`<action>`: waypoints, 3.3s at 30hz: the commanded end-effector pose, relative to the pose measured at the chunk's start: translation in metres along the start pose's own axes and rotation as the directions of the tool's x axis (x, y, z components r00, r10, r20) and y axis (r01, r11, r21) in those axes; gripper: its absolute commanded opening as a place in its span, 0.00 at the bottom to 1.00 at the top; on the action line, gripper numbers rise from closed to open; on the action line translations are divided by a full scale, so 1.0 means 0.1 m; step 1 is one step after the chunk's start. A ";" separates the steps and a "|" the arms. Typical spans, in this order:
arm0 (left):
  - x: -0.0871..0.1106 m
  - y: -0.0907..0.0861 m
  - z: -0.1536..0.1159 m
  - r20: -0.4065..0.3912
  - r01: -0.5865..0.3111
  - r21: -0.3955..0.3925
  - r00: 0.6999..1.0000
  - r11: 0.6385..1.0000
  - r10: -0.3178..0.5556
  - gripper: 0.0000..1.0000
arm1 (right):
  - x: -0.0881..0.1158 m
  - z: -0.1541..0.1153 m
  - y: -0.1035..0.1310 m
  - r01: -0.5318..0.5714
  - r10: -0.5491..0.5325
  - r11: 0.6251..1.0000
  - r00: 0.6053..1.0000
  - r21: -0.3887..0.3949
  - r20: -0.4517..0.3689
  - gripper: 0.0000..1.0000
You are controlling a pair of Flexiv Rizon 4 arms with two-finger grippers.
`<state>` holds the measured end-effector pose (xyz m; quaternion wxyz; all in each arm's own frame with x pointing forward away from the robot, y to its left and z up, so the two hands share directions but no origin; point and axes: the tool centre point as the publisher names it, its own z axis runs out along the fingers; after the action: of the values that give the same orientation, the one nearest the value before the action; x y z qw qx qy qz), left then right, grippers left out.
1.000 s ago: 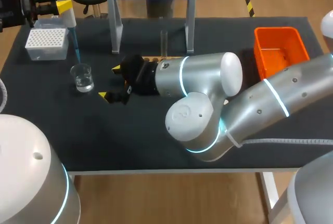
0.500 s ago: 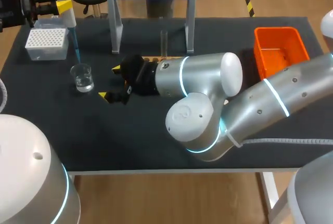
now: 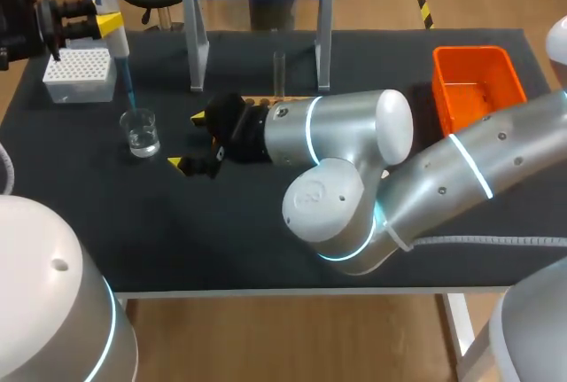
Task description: Invert the test tube, pick up the pipette, mount the tip to pipette, aspirate from beaker and dispense into the tube, eject the tip, return the pipette, and cap with the stopper.
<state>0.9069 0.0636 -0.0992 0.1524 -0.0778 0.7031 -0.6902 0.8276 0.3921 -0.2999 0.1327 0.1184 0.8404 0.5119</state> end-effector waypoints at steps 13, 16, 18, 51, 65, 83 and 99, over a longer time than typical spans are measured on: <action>-0.05 0.35 0.01 0.014 -0.024 0.021 1.000 1.000 0.024 0.00 | 0.01 0.01 -0.01 -0.001 0.001 1.000 1.000 -0.003 0.001 1.00; -0.07 0.41 0.00 0.016 -0.020 0.020 1.000 1.000 0.020 0.00 | 0.01 0.01 -0.01 -0.001 0.001 1.000 1.000 -0.003 0.001 1.00; -0.08 0.45 -0.01 0.020 -0.017 0.021 1.000 1.000 0.017 0.00 | 0.01 0.01 -0.01 -0.001 0.001 1.000 1.000 -0.003 0.001 1.00; -0.13 0.88 -0.03 0.055 -0.004 0.001 0.998 1.000 0.004 0.00 | 0.01 0.01 -0.01 -0.001 0.001 1.000 1.000 -0.003 0.001 1.00; -0.15 0.95 -0.03 0.055 0.007 0.004 0.998 1.000 -0.007 0.00 | 0.01 0.01 -0.01 -0.001 0.001 1.000 1.000 -0.003 0.001 1.00; -0.16 0.99 -0.05 0.062 0.013 0.009 0.998 1.000 -0.014 0.00 | 0.01 0.01 -0.01 -0.001 0.001 1.000 1.000 -0.003 0.001 1.00; -0.16 0.99 -0.05 0.063 0.014 0.009 0.998 1.000 -0.015 0.00 | 0.01 0.01 -0.01 -0.001 0.001 1.000 1.000 -0.003 0.001 1.00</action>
<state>0.9307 0.0766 -0.1962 0.1699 -0.1047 0.6949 -0.6909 0.8274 0.3931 -0.3004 0.1333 0.1188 0.8401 0.5123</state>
